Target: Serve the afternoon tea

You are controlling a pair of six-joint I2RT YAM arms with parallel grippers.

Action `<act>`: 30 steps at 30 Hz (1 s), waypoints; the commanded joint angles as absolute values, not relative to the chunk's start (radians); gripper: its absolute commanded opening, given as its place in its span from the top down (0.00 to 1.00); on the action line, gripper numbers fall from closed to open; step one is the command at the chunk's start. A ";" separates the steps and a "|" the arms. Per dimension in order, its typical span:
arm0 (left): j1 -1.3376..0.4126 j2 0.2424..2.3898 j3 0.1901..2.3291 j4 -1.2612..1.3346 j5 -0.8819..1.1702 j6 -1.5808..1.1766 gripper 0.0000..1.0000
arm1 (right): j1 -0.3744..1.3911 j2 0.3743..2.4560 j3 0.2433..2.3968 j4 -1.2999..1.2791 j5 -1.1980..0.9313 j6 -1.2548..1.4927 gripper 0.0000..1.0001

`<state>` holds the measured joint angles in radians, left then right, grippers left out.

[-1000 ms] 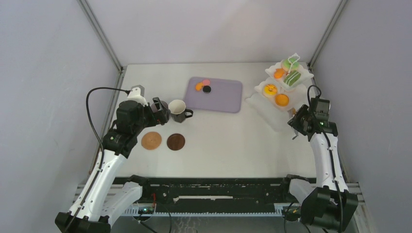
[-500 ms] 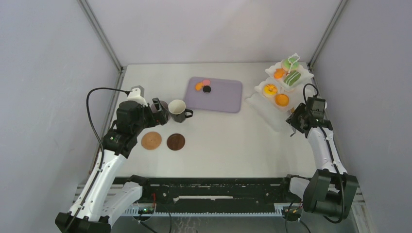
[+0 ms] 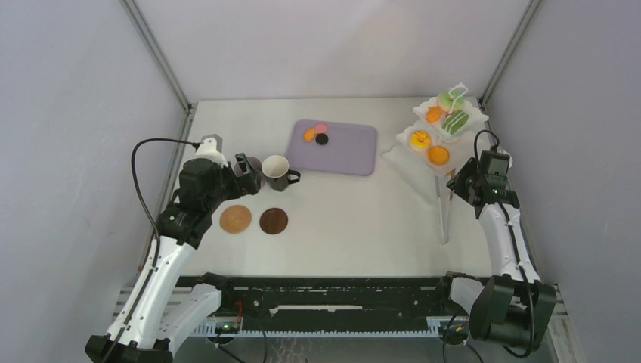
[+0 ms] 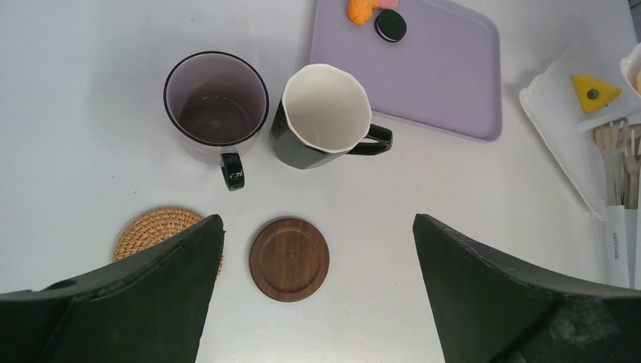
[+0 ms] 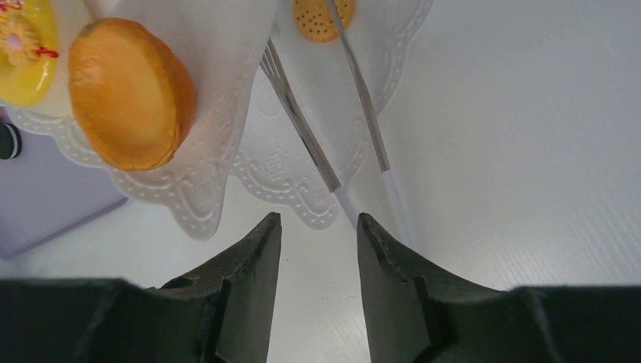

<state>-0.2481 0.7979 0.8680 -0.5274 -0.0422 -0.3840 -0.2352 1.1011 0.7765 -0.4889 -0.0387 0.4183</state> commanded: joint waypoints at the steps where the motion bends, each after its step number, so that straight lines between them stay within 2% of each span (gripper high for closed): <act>1: -0.241 0.775 0.912 -0.507 -0.043 -0.366 0.00 | -0.244 1.035 0.776 -0.509 -0.033 0.436 0.51; 10: -0.242 0.760 0.902 -0.508 -0.031 -0.370 0.00 | -0.344 1.059 0.705 -0.536 -0.088 0.486 0.55; 23: -0.242 0.765 0.897 -0.505 -0.024 -0.378 0.00 | -0.382 1.278 0.678 -0.449 -0.064 0.470 0.53; 30: -0.241 0.766 0.900 -0.504 -0.025 -0.383 0.00 | -0.383 1.326 0.675 -0.416 -0.073 0.459 0.66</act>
<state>-0.2481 0.7715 0.8680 -0.5293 -0.0383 -0.3843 -0.3786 1.3270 0.6701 -0.4740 -0.0795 0.4690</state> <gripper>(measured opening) 0.996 0.371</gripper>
